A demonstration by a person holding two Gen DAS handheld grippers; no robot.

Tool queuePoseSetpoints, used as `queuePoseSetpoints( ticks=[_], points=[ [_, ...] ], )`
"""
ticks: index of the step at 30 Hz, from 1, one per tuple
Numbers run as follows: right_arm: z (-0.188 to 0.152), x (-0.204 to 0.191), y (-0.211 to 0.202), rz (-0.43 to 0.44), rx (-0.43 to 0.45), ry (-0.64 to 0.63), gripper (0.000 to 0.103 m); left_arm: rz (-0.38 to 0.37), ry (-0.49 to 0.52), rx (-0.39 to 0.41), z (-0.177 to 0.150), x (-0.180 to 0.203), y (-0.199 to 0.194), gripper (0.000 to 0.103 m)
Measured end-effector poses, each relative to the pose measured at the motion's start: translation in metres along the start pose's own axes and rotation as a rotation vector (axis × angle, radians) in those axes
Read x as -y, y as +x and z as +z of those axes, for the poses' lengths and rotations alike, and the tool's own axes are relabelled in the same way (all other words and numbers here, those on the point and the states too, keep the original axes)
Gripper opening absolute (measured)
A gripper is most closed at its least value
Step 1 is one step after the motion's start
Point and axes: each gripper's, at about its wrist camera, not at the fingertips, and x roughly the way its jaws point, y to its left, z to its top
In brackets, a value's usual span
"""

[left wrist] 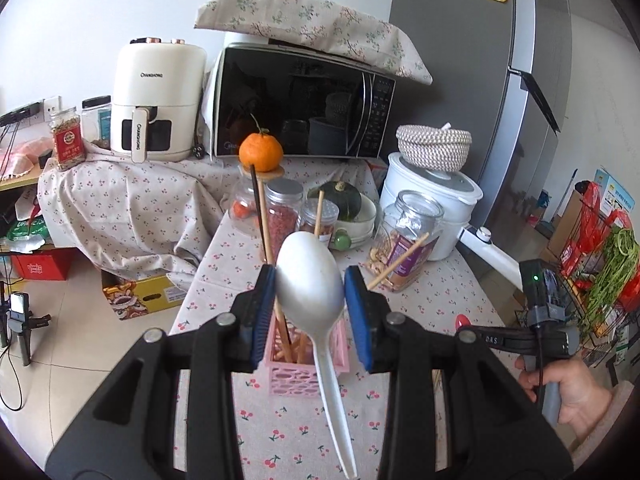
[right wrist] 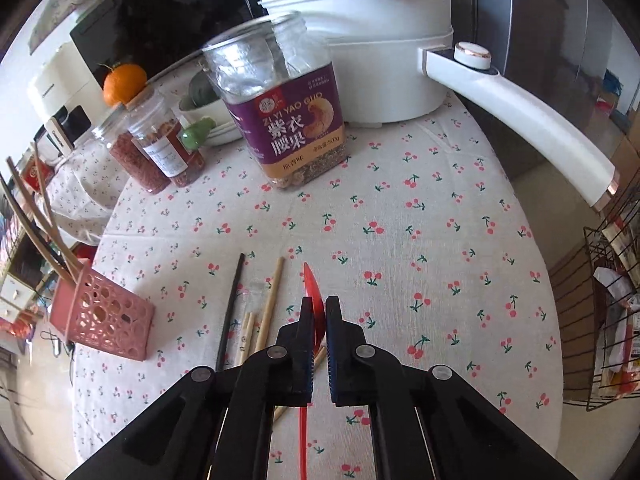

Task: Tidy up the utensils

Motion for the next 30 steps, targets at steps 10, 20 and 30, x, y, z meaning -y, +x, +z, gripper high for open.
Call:
queuePoseSetpoints(
  ticks=[10, 20, 30],
  points=[
    [-0.005, -0.026, -0.065, 0.085, 0.151, -0.054, 0.005, 0.112, -0.037, 0.244, 0.010, -0.004, 0.007, 0.037],
    [-0.010, -0.034, -0.073, 0.083, 0.177, -0.081, 0.005, 0.222, 0.041, 0.287, -0.001, 0.002, 0.051, 0.037],
    [-0.008, -0.049, -0.091, 0.118, 0.273, -0.087, 0.005, 0.135, 0.036, 0.073, -0.018, -0.001, 0.074, 0.043]
  ],
)
